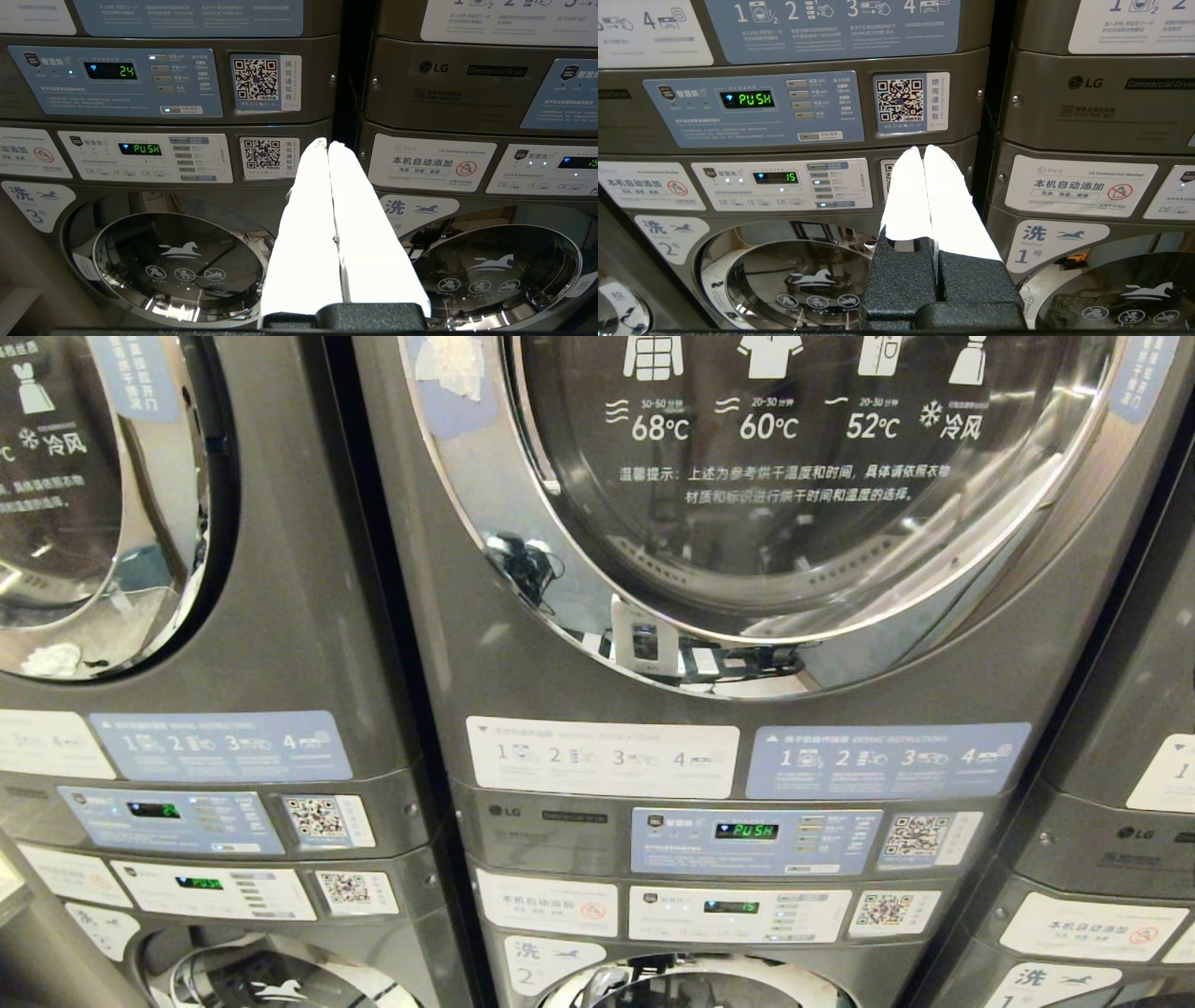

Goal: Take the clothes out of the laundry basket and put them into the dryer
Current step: Open the dryer

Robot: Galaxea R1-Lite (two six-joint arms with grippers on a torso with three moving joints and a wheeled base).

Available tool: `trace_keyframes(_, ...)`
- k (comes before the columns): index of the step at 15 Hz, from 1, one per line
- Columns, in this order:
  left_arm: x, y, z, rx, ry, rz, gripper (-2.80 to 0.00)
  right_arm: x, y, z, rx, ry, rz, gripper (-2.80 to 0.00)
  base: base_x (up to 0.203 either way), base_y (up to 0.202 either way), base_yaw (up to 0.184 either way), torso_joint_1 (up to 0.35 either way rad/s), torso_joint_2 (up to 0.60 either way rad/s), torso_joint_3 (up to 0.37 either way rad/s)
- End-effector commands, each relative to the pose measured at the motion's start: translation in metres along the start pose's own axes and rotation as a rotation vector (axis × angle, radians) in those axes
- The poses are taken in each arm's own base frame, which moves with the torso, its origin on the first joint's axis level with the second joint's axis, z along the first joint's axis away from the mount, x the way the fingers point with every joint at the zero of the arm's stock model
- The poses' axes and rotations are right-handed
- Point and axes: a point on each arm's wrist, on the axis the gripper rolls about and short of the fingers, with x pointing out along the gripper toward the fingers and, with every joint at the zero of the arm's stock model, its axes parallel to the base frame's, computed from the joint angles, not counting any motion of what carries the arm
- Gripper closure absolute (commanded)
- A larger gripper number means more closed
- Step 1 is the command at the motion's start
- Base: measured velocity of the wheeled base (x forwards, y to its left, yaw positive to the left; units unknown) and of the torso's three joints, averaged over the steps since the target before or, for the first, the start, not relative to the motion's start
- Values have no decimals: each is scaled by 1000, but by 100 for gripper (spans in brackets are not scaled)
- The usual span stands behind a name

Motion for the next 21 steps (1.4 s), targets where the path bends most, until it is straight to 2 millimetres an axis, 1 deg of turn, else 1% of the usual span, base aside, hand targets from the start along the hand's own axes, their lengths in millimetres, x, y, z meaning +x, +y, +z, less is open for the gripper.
trace_keyframes(1,0,0,0,1,1,0,0,1,0,-2,-6,9,4,0,0,0,0,0,0,0)
trace_keyframes(3,0,0,0,-1,1,0,0,0,0,1,-75,-3,6,0,0,0,0,0,0,0)
trace_keyframes(4,0,0,0,1,1,0,0,-3,1,11,-77,-40,11,0,0,0,0,0,0,0)
trace_keyframes(6,0,0,0,-1,1,0,0,-13,4,51,-76,-133,71,0,0,0,0,0,0,0)
trace_keyframes(7,0,0,0,0,0,0,0,-12,6,73,-72,-144,125,0,0,0,0,0,0,0)
trace_keyframes(8,0,0,0,-1,1,0,0,-9,9,105,-63,-151,190,0,0,0,0,0,0,0)
trace_keyframes(9,0,0,0,1,1,0,0,-1,13,140,-59,-154,264,0,0,0,0,0,0,0)
trace_keyframes(10,0,0,0,1,1,0,0,12,17,168,-56,-144,341,0,0,0,0,0,0,0)
trace_keyframes(11,0,0,0,0,1,0,0,29,20,194,-53,-125,427,-280,0,0,0,0,0,0)
trace_keyframes(14,0,0,0,1,1,0,0,88,31,254,-43,-77,680,-280,0,0,0,0,0,0)
trace_keyframes(15,0,0,0,1,1,0,0,109,35,271,-42,-71,765,-280,0,0,0,0,0,0)
trace_keyframes(16,0,0,0,-1,1,0,0,131,42,284,-37,-60,851,-280,0,0,0,0,0,0)
trace_keyframes(17,0,0,0,-1,1,0,0,148,55,294,-33,-57,961,-280,0,0,0,0,0,0)
trace_keyframes(18,0,0,0,-1,1,0,0,160,71,300,-30,-54,1068,-280,0,0,0,0,0,0)
trace_keyframes(19,0,0,0,-1,0,0,0,174,85,301,-26,-39,1137,-280,0,0,0,0,0,0)
trace_keyframes(21,0,0,0,-1,1,0,0,197,118,298,-25,-8,1202,-280,0,0,0,0,0,0)
